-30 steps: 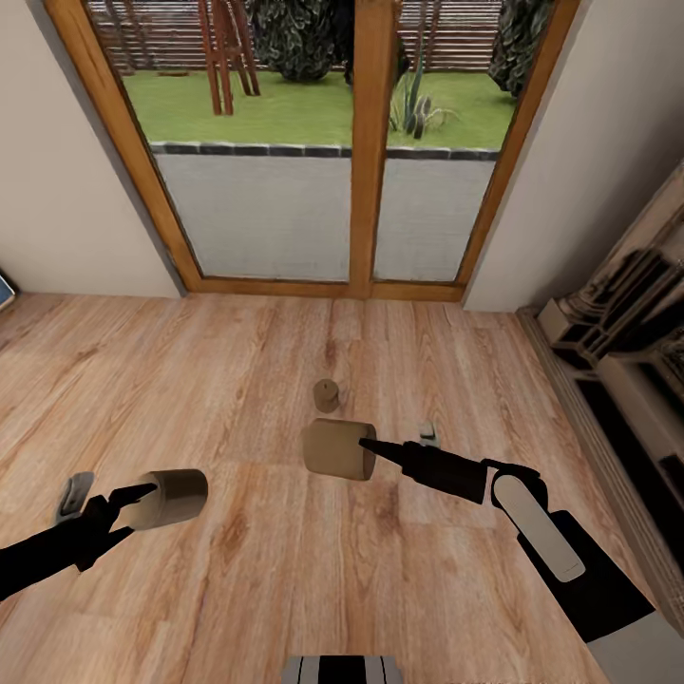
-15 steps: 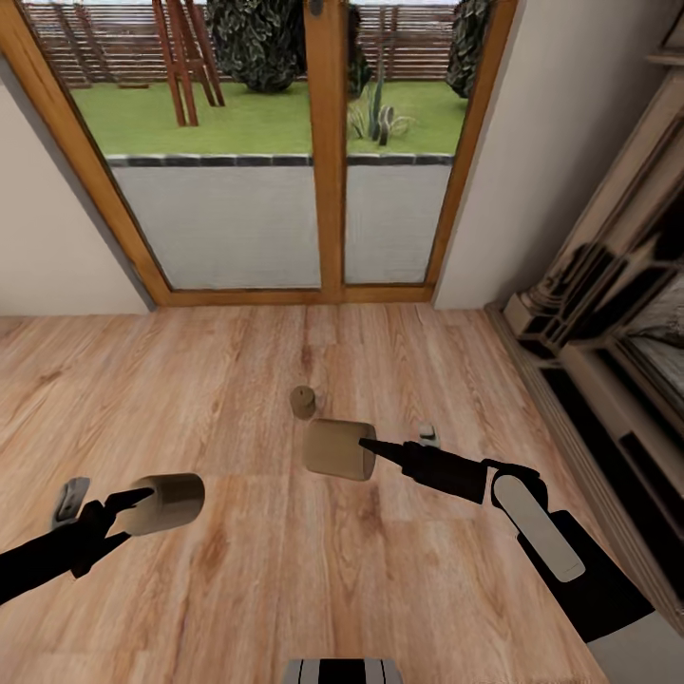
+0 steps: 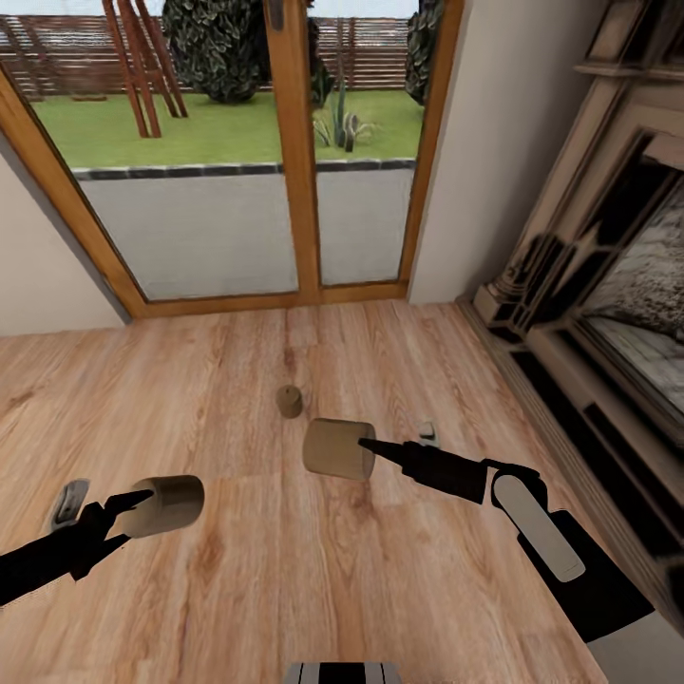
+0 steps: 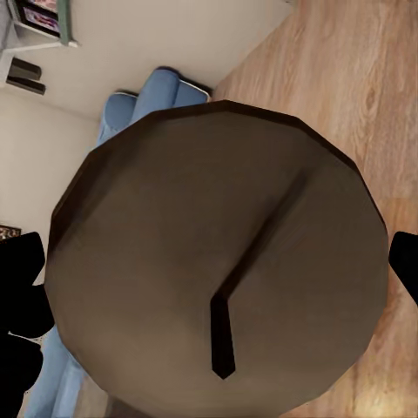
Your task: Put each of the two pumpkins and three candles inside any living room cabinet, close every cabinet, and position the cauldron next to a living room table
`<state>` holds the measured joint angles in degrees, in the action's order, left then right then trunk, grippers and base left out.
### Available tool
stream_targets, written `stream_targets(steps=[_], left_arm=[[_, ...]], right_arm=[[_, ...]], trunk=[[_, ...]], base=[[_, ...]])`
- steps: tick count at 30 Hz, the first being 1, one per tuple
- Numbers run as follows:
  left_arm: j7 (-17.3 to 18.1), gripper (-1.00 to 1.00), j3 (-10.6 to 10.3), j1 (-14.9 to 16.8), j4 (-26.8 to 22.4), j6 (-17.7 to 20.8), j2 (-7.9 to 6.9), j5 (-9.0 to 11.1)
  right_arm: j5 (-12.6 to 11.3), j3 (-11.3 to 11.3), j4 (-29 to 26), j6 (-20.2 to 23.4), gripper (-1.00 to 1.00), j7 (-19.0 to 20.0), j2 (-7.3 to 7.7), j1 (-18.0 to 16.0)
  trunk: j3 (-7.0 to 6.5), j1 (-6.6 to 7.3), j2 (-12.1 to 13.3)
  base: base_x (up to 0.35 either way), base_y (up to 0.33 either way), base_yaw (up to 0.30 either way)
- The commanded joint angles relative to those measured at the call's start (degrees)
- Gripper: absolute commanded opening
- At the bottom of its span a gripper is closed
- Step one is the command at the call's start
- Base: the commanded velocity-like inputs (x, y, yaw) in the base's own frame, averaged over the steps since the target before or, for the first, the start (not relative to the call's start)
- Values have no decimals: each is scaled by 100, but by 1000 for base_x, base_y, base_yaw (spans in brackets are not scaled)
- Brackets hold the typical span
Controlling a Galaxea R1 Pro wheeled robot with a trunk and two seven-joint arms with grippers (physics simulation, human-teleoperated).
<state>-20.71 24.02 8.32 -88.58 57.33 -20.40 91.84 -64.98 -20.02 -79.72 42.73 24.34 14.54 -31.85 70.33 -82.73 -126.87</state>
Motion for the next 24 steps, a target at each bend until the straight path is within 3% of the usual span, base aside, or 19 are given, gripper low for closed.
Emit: stream_targets(steps=[1, 9, 24], left_arm=[[-56, -100, 6, 3, -1, 18, 1, 62], [-56, -100, 6, 3, -1, 17, 1, 62], [-58, -100, -1, 3, -1, 15, 1, 62]], right_arm=[[-15, -6, 0, 17, -100, 9, 2, -5], [-15, -8, 0, 17, -100, 9, -2, -5], [-37, -2, 203, 17, -100, 50, -4, -5]], trunk=[[-3, 1, -2], [-60, 1, -2], [-163, 1, -2]], base=[[-38, 240, -200], [-59, 208, -200], [-259, 63, -208]])
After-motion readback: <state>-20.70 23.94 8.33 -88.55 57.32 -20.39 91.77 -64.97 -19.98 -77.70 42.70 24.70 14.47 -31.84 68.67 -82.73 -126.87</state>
